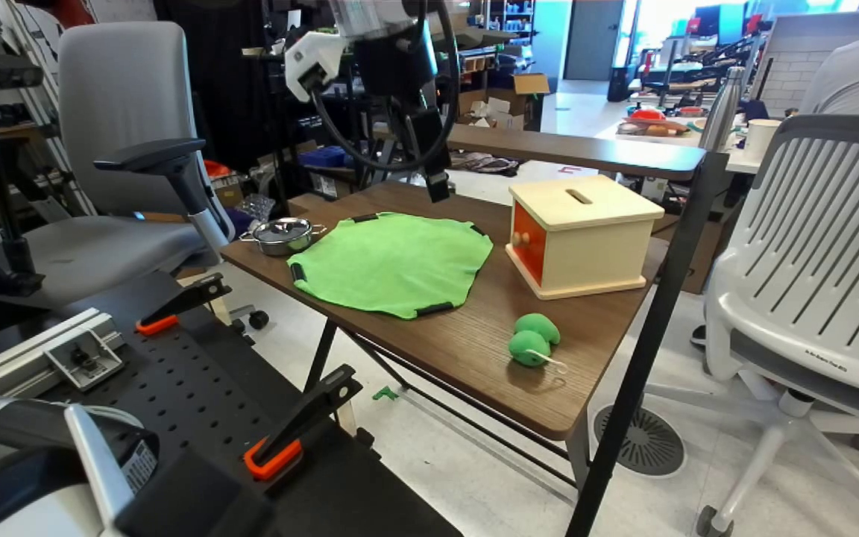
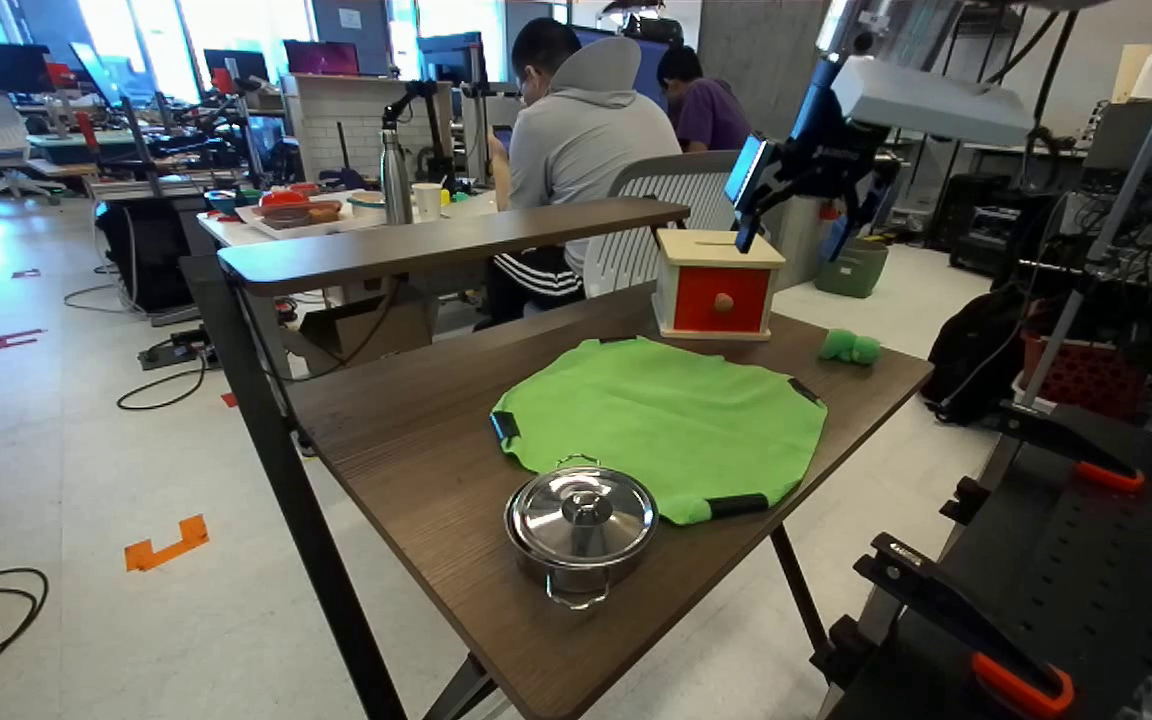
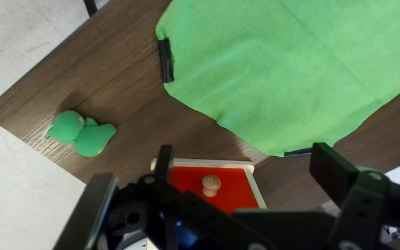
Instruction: Open the drawer of the small box on the table.
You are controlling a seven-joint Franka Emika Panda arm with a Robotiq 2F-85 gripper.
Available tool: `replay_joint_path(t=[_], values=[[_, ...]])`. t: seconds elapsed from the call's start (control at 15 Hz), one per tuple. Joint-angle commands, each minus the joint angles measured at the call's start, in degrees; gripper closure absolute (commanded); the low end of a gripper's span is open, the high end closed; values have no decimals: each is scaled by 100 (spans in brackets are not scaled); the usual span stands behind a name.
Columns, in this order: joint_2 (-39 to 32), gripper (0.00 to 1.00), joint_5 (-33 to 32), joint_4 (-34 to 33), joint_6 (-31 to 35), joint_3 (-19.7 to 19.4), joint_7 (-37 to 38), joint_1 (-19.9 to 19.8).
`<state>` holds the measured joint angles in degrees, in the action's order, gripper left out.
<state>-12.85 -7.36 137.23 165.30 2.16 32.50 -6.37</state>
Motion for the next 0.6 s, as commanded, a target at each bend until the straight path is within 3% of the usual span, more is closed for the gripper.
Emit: replay_joint_path(t=[0.0, 0.27, 0.53], values=[[-574, 0, 1195, -218, 909, -16, -559, 134], [-991, 0, 2020, -486, 1129, 185, -1049, 16], [-1296, 0, 2203, -803, 995, -93, -1040, 177]])
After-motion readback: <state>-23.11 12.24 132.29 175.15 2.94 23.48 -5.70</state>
